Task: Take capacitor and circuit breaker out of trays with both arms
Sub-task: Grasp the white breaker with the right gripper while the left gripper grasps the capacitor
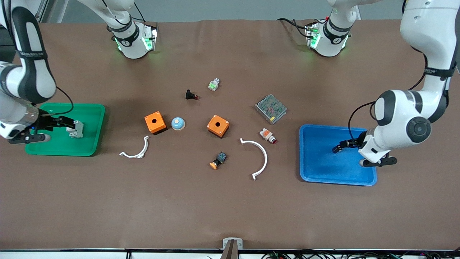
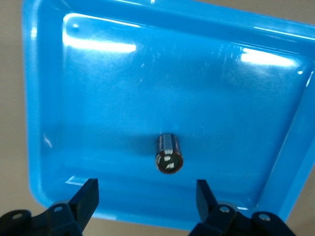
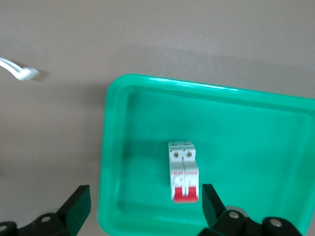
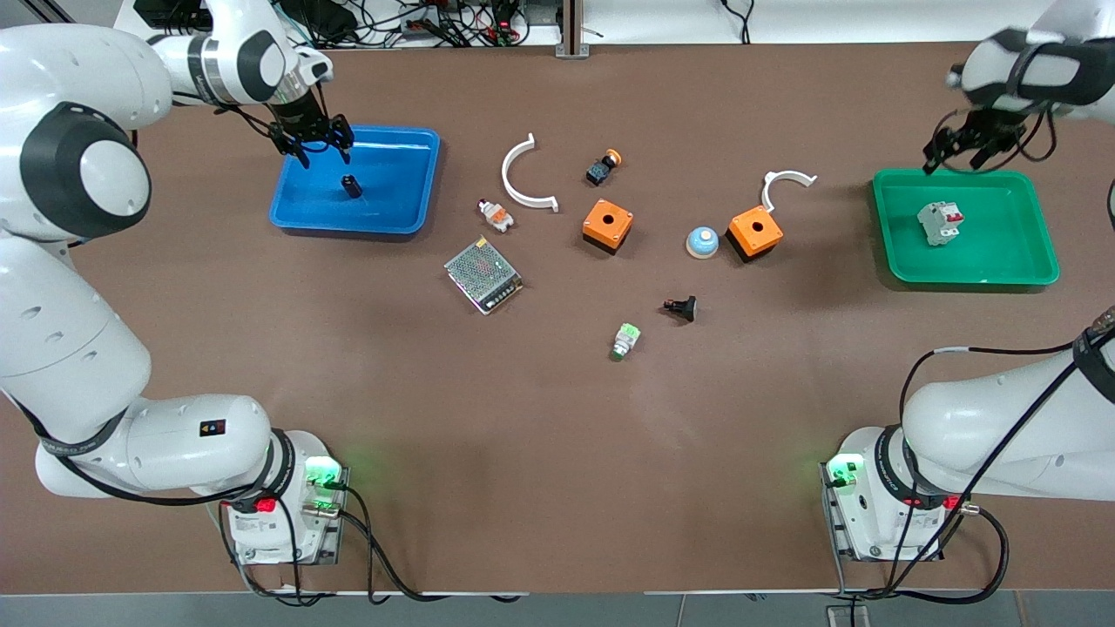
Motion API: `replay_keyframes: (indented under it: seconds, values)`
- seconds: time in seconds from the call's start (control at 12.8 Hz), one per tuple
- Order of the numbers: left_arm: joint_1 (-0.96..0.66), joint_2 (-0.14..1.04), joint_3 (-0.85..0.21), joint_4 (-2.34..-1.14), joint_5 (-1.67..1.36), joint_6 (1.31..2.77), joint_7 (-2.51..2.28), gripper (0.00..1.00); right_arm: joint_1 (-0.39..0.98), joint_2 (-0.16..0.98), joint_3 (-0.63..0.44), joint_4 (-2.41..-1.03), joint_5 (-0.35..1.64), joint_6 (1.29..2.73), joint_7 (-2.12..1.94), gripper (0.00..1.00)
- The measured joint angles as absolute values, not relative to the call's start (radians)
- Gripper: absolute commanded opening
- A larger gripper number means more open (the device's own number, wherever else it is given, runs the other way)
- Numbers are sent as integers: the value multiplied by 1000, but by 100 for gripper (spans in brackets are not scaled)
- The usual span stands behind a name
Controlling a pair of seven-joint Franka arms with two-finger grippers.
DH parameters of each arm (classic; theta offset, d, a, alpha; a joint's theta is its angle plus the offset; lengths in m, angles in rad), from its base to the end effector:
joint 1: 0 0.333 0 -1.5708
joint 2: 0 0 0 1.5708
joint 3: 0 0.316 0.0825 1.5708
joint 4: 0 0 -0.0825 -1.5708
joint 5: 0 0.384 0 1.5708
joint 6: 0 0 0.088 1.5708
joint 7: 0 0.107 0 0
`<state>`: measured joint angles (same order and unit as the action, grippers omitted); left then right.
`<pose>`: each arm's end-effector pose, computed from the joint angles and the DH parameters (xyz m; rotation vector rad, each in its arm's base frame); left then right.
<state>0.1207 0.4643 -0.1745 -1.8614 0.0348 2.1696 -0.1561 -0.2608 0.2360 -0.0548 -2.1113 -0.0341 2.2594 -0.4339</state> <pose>0.6217 -0.0265 0.2601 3.0932 0.1437 -0.2377 0.5361 -0.1756 0.2966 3.1266 0.2225 -0.1499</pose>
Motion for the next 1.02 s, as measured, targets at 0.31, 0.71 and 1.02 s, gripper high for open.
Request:
replay_keyframes:
  seconds: [0.31, 0.71, 1.02]
  values:
    - [115, 531, -177, -1851, 35, 2225, -156, 66, -319, 326, -61, -2153, -34, 2396, -580, 99]
    - [114, 569, -177, -1850, 35, 2238, -156, 51, -366, 375, -62, -2154, -34, 2415, -601, 22]
    - [114, 584, -177, -1850, 35, 2238, -156, 25, -365, 374, -53, -2151, -34, 2407, -600, 4]
